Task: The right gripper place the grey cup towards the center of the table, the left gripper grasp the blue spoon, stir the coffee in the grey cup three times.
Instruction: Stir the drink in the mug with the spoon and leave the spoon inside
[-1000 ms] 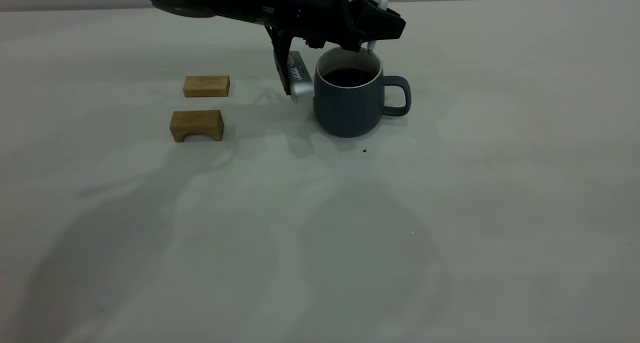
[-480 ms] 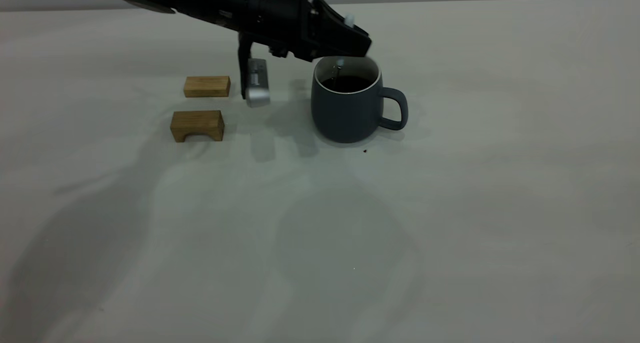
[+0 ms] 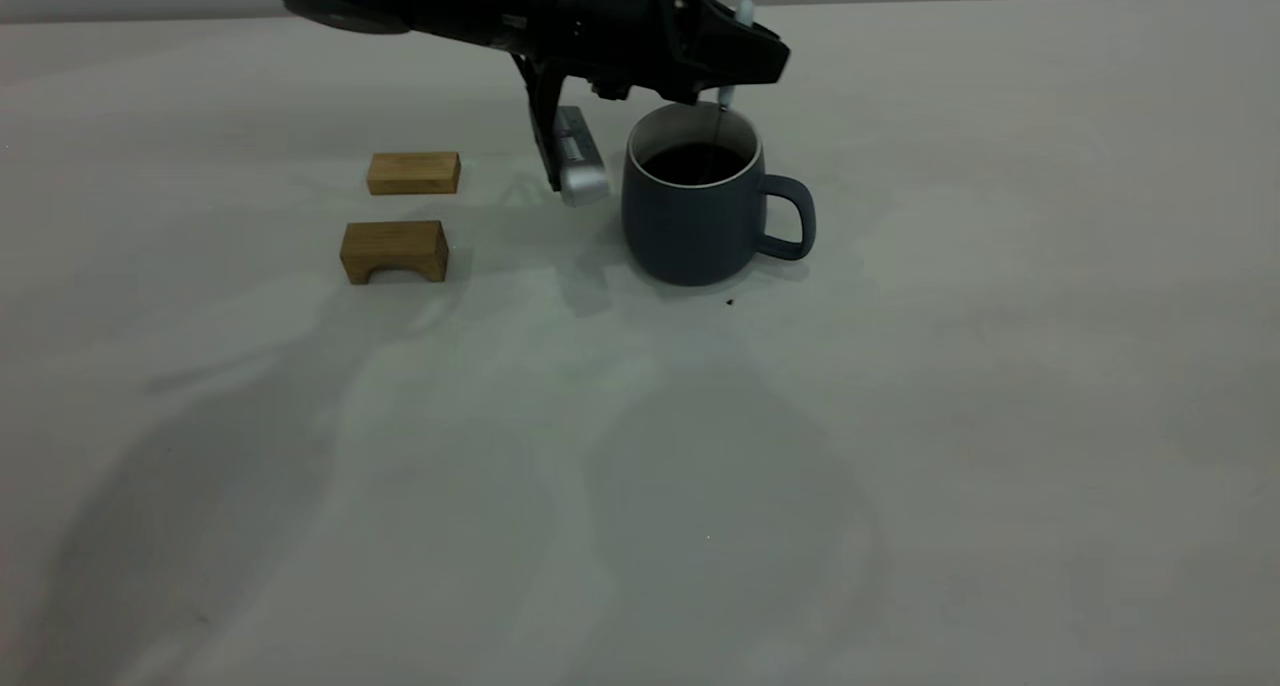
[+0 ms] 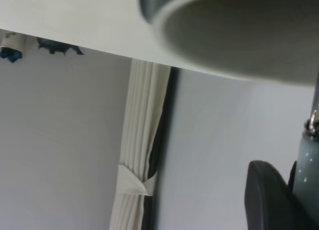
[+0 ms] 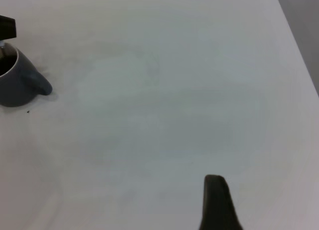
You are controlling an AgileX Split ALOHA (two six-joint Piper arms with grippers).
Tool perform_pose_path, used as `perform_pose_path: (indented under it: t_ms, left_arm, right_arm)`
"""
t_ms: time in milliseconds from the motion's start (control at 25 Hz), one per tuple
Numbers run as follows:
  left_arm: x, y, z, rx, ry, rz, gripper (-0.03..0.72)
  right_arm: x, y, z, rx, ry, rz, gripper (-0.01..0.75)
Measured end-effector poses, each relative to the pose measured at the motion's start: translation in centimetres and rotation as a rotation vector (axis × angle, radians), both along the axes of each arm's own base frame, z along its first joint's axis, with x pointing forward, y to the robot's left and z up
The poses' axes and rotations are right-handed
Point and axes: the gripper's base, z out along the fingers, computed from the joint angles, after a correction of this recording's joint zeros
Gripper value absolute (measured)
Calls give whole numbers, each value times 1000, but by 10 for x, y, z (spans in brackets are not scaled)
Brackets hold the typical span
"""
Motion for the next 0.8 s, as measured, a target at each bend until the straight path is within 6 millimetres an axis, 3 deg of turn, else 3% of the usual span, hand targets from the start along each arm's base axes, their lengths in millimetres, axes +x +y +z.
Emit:
perform_pose_path:
  t_ms: [400, 800]
  left_arm:
    - [-3, 7, 0, -5, -3, -74, 125]
    - [-6, 14, -16, -57, 50, -93, 127]
  right_arm:
    - [0, 0, 0, 0, 0, 0, 535]
    - [0, 0, 0, 0, 0, 0, 535]
